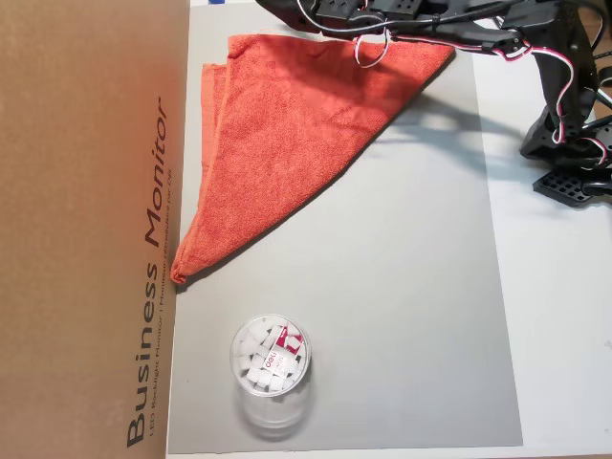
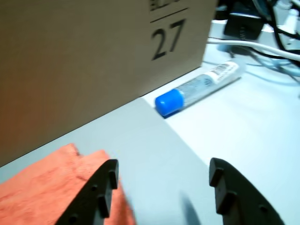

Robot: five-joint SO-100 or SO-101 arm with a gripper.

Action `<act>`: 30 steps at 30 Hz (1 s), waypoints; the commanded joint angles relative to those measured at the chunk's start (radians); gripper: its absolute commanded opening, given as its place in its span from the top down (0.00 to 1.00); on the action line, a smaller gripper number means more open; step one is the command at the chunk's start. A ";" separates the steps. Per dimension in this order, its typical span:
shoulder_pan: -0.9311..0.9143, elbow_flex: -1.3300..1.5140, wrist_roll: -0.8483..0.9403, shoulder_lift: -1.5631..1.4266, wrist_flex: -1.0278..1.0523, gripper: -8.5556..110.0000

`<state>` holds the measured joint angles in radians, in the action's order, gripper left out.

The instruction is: Fold the blanket.

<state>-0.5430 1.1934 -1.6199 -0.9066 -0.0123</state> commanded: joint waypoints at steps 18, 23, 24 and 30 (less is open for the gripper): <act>-0.126 0.334 -0.092 -0.351 -0.003 0.76; -0.152 0.454 -0.173 -0.471 -0.003 0.76; -0.158 0.476 -0.190 -0.489 -0.003 0.76; -0.179 0.623 -0.353 -0.630 -0.003 0.76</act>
<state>-0.7179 1.7963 -1.9236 -1.4281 -0.0123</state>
